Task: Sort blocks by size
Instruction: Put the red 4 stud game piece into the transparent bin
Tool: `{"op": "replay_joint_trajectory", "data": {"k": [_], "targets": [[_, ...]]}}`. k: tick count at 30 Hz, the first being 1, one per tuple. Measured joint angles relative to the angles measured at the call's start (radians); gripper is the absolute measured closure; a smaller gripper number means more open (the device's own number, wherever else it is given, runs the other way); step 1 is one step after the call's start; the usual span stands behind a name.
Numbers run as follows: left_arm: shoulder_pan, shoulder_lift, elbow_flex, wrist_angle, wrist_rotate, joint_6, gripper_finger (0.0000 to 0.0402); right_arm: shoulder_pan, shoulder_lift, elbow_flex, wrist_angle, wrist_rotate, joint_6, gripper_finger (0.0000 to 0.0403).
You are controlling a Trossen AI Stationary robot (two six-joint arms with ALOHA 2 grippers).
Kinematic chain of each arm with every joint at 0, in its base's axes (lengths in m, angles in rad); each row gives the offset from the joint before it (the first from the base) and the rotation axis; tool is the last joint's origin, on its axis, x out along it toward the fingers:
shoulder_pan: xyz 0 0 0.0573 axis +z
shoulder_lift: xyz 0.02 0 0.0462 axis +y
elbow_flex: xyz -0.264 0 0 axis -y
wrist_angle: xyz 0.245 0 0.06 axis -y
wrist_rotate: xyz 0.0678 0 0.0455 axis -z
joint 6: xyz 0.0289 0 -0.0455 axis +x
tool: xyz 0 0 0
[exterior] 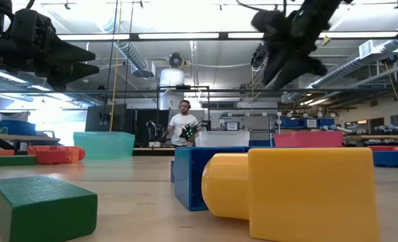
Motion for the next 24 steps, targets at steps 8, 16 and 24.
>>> {"op": "replay_joint_trajectory", "data": {"k": [8, 16, 24], "targets": [[0.0, 0.0, 0.0, 0.0, 0.0, 0.0, 0.0156, 0.036, 0.153, 0.0, 0.267, -0.079, -0.248, 0.0234], [0.0, 0.0, 0.0, 0.0, 0.0, 0.0, 0.0156, 0.043, 0.315, 0.155, 0.248, -0.141, -0.462, 0.0181], [0.0, 0.0, 0.0, 0.0, 0.0, 0.0, 0.0156, 0.023, 0.508, 0.424, -0.032, -0.164, -0.608, 0.0146]]}}
